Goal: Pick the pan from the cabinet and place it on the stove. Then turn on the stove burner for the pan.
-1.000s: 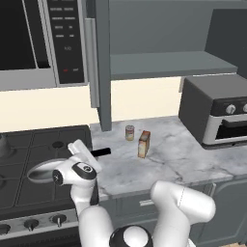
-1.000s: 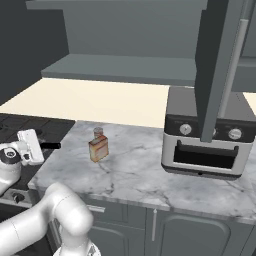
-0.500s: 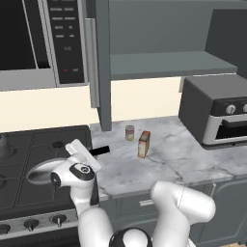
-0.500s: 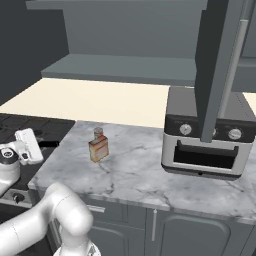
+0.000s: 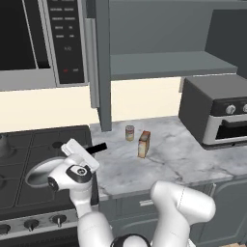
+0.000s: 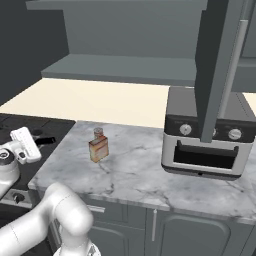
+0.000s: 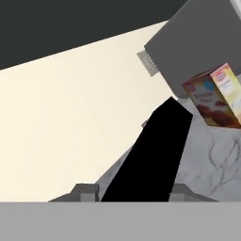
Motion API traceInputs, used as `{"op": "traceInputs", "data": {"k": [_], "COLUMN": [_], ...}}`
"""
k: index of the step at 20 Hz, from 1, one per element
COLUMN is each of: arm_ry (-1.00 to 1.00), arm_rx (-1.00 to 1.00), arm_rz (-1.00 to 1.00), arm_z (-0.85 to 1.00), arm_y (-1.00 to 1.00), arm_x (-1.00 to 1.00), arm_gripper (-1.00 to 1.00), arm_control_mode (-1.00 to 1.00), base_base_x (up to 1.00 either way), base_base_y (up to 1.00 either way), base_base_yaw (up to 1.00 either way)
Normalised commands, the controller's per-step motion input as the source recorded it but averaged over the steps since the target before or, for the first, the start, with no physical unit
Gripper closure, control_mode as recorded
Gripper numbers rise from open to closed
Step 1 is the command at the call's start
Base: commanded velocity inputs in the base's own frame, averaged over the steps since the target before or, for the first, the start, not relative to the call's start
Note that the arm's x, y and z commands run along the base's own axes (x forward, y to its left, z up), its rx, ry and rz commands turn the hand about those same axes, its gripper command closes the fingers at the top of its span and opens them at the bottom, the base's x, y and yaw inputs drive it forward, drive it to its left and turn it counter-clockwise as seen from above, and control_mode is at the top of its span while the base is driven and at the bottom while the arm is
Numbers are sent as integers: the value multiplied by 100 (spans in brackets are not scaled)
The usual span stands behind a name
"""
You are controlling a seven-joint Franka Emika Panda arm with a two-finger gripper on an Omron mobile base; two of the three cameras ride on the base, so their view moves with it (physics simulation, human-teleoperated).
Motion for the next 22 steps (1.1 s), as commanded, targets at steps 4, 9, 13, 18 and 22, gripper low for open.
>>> {"op": "traceInputs", "data": {"k": [4,9,13,18,22], "arm_ry": [-18,-15,-14,-11,-5], "arm_rx": [-9,-8,-7,-4,1], "arm_rz": [0,-1,-1,-3,-1], "arm_z": [-44,-46,-49,-45,-11], "arm_y": [0,-2,-3,-7,-17], "arm_x": [14,25,30,36,30], "arm_gripper": [100,100,100,100,100], "arm_control_mode": [-100,-100,-100,-100,-100], "base_base_x": [0,0,0,0,0], "base_base_y": [0,0,0,0,0], "base_base_yaw": [0,0,0,0,0]}}
